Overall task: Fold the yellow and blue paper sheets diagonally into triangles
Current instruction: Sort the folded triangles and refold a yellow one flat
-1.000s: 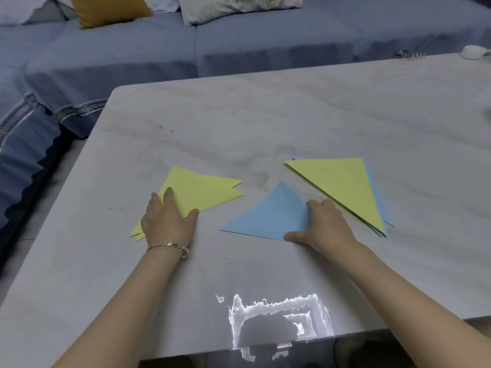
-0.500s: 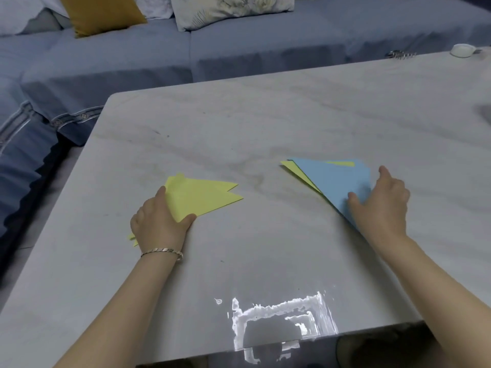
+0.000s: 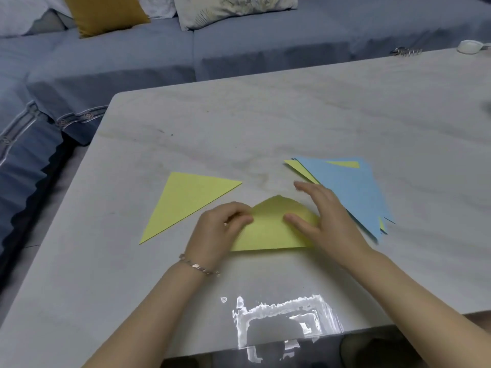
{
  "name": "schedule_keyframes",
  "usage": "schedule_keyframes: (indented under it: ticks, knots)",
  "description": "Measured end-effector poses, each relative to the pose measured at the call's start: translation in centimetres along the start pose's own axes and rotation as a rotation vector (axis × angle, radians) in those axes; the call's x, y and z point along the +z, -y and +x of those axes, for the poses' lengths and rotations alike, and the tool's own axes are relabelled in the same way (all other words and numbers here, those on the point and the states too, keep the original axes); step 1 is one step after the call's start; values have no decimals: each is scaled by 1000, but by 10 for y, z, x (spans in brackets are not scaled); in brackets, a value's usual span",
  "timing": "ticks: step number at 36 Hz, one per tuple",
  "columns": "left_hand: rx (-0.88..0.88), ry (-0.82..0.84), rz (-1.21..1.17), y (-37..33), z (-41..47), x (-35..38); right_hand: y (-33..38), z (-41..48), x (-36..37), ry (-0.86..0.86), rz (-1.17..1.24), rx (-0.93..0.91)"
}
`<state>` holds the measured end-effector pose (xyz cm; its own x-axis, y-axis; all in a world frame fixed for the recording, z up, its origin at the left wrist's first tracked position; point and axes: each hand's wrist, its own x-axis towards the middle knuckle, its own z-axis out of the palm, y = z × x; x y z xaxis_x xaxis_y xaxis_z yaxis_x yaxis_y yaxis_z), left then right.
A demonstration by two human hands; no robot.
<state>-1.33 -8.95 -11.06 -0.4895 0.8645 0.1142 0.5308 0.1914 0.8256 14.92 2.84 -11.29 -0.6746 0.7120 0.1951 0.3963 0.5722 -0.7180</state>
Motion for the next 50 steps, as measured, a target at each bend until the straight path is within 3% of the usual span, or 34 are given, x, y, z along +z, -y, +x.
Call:
schedule_keyframes:
  ticks: [6,8,11,14,18,22,27,36,50]
  knots:
    - [-31,27,202,13,3,28,-21,-12,14,113,-77,138]
    - [32,67,306,17,-1,35,-26,-14,20,109,-114,153]
    - [169,80,445,26,-8,43,-30,-17,27,56,-191,104]
    - [173,231,466,28,-15,47,-28,-17,37,-22,-295,-58]
    - [158,262,598,28,-18,48,-15,-13,52,159,-294,-209]
    - [67,364,699,29,-20,52,-2,-11,71,352,-292,-237]
    - [51,301,834,36,-23,59,-10,-17,68,412,-382,-251]
    - [69,218,838,32,-23,55,-34,-35,40,409,-583,-227]
    - [18,290,755,28,-23,56,-62,-60,1,381,-706,-122]
